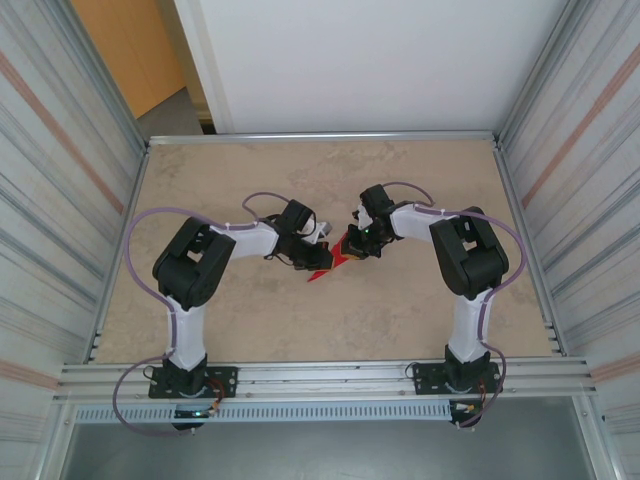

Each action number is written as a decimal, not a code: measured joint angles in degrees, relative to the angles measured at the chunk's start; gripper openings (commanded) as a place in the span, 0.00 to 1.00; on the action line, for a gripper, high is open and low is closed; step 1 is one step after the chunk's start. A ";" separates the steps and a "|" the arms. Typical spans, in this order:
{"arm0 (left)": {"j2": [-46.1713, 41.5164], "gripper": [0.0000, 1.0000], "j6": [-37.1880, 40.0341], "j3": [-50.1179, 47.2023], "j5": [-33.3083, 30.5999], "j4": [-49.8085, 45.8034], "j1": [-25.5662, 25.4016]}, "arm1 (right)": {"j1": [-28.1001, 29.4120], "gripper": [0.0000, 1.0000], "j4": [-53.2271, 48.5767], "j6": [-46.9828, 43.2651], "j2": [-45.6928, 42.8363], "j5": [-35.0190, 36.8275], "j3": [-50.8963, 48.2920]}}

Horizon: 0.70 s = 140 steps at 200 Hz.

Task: Fold a paper plane with a square sheet of paper (pick it up from the middle)
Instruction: Fold the wing for the fifth time at the center of the table.

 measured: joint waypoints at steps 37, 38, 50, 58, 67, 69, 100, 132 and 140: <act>-0.24 0.04 1.03 1.11 -1.29 -2.71 -0.55 | 0.00 0.12 -0.24 -0.02 0.04 0.02 0.17; -0.28 0.04 1.05 1.11 -1.36 -2.78 -0.57 | 0.00 0.12 -0.24 -0.02 0.04 0.02 0.17; -0.87 0.07 1.25 1.25 -2.40 -3.69 -0.94 | 0.00 0.12 -0.44 -0.02 0.13 0.02 0.33; -1.51 0.08 1.25 1.22 -3.10 -4.39 -1.01 | 0.00 0.12 -0.46 -0.02 0.13 0.02 0.33; -2.45 0.11 1.27 1.05 -4.04 -4.94 -1.25 | 0.00 0.12 -0.46 -0.02 0.13 0.02 0.33; -2.71 0.12 1.22 0.98 -4.20 -5.07 -1.27 | 0.00 0.12 -0.48 -0.02 0.13 0.02 0.33; -8.81 0.25 1.22 -1.84 -8.20 -6.10 -1.31 | 0.00 0.13 -0.70 -0.02 0.22 0.02 0.52; -12.94 0.39 1.33 -4.26 -11.28 -6.67 -1.31 | 0.00 0.14 -0.83 -0.02 0.33 0.00 0.63; -12.94 0.39 1.38 -4.59 -11.61 -6.91 -1.31 | 0.00 0.14 -0.83 -0.02 0.33 0.00 0.66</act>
